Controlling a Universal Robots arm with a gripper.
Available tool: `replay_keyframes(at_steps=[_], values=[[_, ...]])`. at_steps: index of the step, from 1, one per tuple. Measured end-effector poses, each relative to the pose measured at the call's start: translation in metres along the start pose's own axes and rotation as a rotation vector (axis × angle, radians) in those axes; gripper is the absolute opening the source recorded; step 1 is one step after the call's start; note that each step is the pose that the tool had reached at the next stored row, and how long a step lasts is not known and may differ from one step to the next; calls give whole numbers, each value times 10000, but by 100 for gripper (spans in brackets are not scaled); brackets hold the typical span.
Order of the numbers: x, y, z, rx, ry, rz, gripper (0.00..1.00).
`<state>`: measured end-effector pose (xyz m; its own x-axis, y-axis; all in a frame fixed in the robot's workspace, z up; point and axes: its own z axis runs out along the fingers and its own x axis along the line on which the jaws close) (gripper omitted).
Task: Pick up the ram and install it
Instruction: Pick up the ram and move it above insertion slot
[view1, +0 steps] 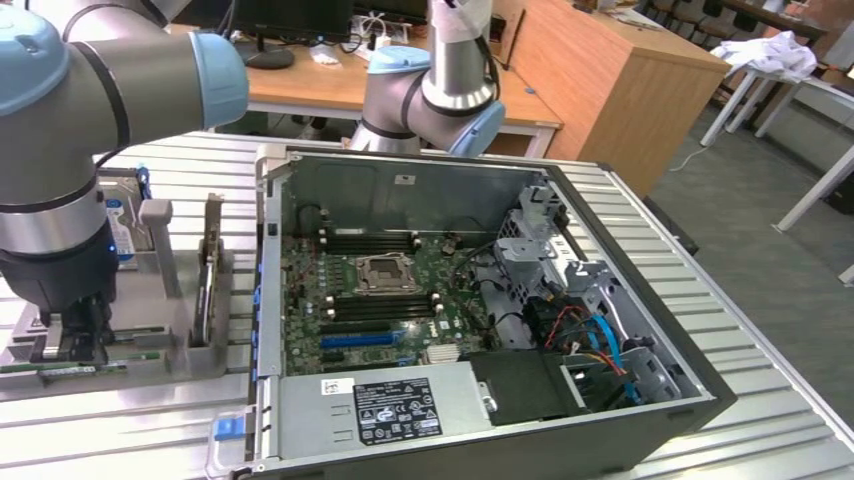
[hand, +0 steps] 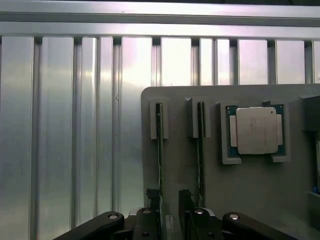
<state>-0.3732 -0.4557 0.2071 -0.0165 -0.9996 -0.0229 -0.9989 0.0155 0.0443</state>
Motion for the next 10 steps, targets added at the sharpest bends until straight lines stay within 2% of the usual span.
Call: replay_keyframes(at_steps=[10], values=[[1, -1, 29, -1, 1, 1, 30]])
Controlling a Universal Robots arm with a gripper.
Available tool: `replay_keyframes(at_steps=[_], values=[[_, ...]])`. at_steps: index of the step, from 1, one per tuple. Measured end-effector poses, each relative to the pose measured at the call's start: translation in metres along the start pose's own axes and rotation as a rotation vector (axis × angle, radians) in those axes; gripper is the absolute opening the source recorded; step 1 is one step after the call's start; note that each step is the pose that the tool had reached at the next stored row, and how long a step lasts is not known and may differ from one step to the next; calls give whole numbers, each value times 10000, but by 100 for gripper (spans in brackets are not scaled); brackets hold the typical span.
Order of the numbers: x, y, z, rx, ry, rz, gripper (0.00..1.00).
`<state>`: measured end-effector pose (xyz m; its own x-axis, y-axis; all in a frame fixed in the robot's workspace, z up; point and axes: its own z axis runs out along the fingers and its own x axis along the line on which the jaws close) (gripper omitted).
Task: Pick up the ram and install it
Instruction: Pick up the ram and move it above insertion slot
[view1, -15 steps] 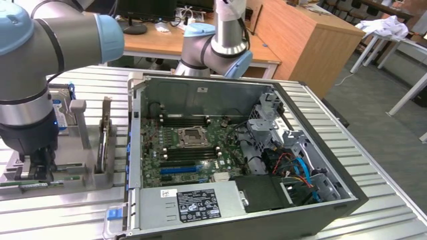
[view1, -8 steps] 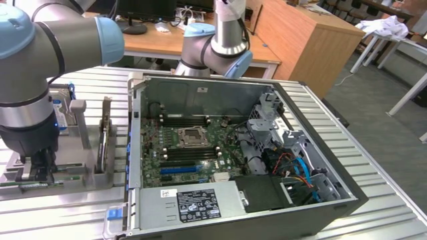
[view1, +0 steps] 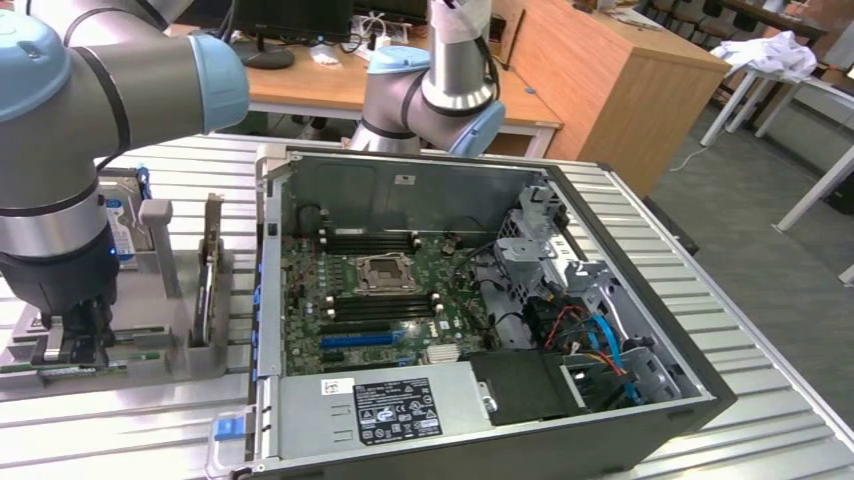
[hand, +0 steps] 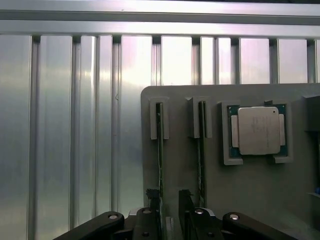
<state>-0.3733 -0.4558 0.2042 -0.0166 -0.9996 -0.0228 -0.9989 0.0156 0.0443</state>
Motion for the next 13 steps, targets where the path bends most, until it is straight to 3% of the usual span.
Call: replay_keyframes(at_steps=[7, 13], values=[[9, -4, 0, 1, -1, -2, 30], [8, -76, -4, 0, 0, -3, 30]])
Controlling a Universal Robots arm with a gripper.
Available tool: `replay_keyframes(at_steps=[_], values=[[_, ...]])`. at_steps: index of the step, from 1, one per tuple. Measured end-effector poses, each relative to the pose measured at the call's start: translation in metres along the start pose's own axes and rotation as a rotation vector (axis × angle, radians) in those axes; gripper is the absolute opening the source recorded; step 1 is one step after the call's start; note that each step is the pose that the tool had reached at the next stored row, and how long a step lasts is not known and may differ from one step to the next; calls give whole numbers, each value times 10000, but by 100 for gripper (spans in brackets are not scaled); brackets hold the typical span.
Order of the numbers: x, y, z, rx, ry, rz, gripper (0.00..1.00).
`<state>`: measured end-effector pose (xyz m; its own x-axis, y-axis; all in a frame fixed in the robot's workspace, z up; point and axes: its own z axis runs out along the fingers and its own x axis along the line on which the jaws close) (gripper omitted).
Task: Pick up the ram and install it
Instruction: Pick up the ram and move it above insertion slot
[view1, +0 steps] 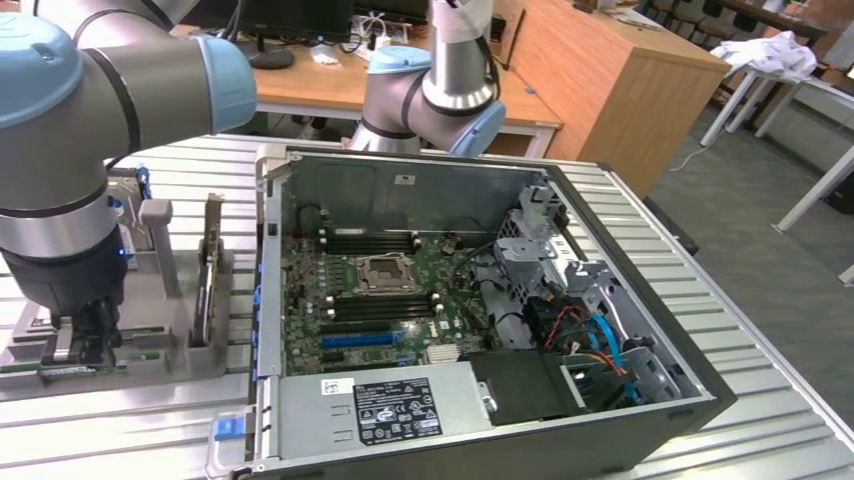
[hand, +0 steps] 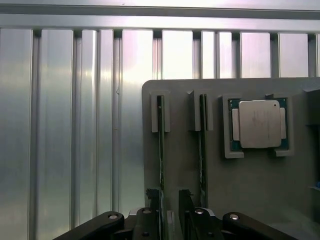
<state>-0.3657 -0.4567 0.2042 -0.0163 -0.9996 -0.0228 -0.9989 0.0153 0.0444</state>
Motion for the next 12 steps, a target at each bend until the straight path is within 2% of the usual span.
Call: replay_keyframes(at_steps=[12], values=[[1, -12, 26, -1, 1, -6, 30]])
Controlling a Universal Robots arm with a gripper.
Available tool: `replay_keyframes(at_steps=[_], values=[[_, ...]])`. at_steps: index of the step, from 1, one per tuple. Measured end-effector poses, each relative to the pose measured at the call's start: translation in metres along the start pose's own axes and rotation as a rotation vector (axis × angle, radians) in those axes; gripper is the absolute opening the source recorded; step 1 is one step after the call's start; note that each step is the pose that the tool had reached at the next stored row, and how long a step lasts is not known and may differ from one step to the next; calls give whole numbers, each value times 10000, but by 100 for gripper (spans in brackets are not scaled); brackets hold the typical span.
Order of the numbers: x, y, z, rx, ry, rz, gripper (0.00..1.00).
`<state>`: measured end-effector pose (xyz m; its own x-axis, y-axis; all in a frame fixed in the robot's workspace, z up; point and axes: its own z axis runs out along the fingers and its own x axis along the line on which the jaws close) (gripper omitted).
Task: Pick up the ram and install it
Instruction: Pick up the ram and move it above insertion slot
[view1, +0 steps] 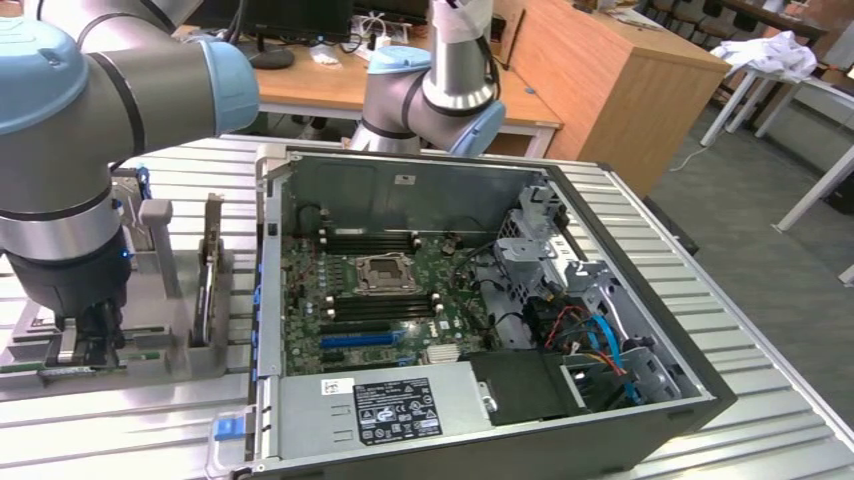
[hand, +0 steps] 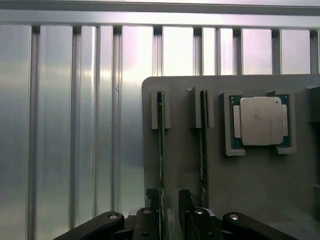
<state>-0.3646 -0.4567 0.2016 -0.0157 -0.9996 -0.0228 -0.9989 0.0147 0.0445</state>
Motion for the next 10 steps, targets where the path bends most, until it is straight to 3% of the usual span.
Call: replay_keyframes(at_steps=[10], values=[[21, -1, 0, 1, -1, 0, 30]])
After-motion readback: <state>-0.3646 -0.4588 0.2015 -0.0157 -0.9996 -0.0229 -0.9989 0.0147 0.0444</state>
